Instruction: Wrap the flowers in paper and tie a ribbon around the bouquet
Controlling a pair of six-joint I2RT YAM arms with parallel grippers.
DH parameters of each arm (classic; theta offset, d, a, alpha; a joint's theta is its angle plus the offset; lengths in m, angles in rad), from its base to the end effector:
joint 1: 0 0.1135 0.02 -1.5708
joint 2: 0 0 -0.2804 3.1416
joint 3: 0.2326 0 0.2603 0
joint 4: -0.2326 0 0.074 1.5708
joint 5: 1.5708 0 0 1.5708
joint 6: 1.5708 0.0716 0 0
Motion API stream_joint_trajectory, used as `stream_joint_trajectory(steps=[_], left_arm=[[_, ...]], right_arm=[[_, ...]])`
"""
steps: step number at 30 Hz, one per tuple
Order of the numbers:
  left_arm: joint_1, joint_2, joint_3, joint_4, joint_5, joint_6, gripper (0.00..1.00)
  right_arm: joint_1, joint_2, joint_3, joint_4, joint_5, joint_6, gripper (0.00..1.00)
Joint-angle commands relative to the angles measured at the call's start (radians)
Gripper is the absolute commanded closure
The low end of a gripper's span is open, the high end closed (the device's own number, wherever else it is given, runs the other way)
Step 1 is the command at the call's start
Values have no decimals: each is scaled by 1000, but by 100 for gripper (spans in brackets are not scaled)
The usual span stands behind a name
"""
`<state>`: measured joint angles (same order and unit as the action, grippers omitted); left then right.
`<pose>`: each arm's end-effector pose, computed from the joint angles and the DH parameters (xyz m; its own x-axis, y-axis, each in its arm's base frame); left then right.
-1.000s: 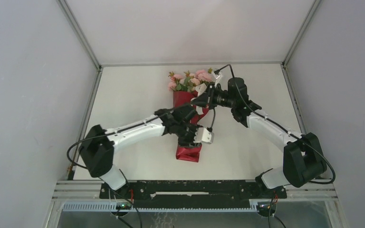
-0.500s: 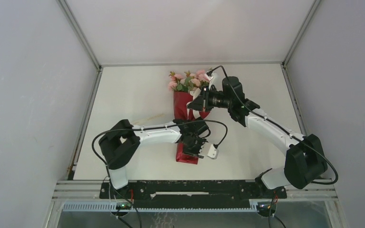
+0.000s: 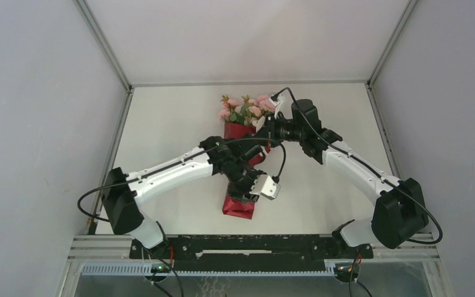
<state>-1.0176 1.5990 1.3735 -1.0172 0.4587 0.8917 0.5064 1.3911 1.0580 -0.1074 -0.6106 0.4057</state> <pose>0.1478 -0.2998 0.2648 0.3396 0.7780 -0.5286 0.9133 -0.4071 -0.0125 0.2852 0.2051 0.3067 -0.6784 -0.0065 -0.7346 -0.6347 0.5088 0.5816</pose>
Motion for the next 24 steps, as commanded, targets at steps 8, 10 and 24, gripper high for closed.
stream_joint_trajectory(steps=[8,10,24], left_arm=[[476,-165,43,180,447,-257,36],[526,-175,-64,412,462,-445,30],[413,79,-100,715,402,-601,15]], right_arm=[[-2,-67,39,1,3,-45,100],[9,-77,40,0,5,-48,100],[44,-82,40,-17,2,-46,100]])
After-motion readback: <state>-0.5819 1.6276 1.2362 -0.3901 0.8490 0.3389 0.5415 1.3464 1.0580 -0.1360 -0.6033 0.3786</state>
